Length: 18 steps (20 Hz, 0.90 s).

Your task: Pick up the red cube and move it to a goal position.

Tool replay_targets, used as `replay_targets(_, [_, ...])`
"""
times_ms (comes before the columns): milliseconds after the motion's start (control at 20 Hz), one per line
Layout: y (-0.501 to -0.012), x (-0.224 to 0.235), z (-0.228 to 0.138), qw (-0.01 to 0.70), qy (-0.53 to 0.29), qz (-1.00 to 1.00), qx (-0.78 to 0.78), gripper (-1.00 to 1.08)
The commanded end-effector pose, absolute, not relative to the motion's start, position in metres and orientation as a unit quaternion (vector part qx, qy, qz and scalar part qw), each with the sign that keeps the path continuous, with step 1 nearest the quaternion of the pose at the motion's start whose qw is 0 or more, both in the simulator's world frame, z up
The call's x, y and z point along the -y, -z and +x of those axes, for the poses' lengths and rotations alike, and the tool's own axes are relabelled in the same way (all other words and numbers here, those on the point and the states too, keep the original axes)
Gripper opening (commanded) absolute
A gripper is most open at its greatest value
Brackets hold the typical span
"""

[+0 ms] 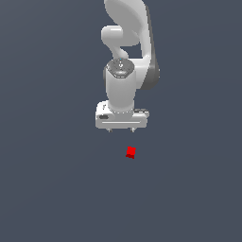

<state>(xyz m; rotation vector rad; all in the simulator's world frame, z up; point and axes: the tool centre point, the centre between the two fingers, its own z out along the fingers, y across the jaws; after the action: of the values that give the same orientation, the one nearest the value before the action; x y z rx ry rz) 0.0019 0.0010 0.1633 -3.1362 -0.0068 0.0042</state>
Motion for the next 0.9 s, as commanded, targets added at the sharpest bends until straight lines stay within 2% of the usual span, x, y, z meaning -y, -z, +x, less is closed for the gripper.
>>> replay_targets(0, [-0.163, -0.001, 0.002, 0.003, -0.001, -1.000, 0.002, 1.00])
replay_targets(400, [-0.145, -0.008, 0.005, 0.002, -0.001, -1.000, -0.014, 1.00])
replay_targets(850, [-0.085, -0.029, 0.019, 0.001, -0.001, -0.998, -0.065, 1.00])
